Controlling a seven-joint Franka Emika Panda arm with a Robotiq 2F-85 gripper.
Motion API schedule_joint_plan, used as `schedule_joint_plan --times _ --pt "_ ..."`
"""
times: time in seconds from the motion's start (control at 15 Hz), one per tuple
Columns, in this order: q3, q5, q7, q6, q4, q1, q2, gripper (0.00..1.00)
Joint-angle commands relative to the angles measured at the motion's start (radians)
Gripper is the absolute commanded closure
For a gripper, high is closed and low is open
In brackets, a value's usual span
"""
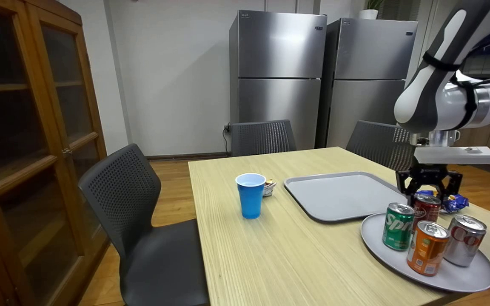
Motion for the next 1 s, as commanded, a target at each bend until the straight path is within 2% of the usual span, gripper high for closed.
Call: schedule_joint_plan --times 0.0,0.6,0.93 --pt "-0.004 -0.006 0.004 -0.029 -0.013 0.007 -0.027 0.61" --pt "0.003 -0.027 -0.011 -0.009 -0.021 0.029 -0.091 0.61" --pt "0.032 -0.014 -0.030 0.003 0.021 0.042 -0.098 0.61"
